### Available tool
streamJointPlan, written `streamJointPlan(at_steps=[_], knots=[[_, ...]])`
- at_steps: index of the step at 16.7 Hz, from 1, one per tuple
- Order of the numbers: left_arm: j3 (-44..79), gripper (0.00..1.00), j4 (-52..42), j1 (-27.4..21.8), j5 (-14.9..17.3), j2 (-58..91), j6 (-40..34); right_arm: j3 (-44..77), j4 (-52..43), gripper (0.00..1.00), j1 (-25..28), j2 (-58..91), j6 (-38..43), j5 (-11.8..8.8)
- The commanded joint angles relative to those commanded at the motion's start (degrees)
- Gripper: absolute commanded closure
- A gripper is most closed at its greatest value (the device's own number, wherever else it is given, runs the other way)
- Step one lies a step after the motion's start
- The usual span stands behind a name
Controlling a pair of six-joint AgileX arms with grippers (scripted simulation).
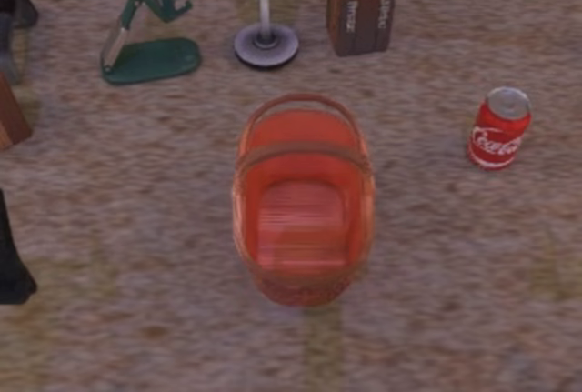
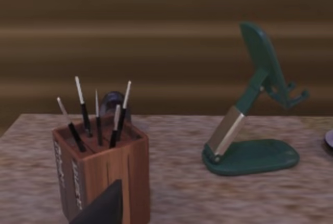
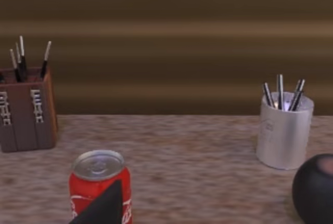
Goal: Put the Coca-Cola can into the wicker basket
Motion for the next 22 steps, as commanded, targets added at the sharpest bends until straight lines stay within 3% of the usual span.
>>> streamJointPlan(at_steps=[5,9,22], knots=[[0.0,0.0,0.0,0.0,0.0,0.0,0.0,3.4,-2.5,0.0,0.5,3.5,-1.0,-0.2],[0.0,0.0,0.0,0.0,0.0,0.0,0.0,15.9,-11.0,0.0,1.9,16.5,-4.5,-0.3],[0.0,0.0,0.0,0.0,0.0,0.0,0.0,88.0,-57.1,0.0,8.0,98.4,-22.6,0.2]])
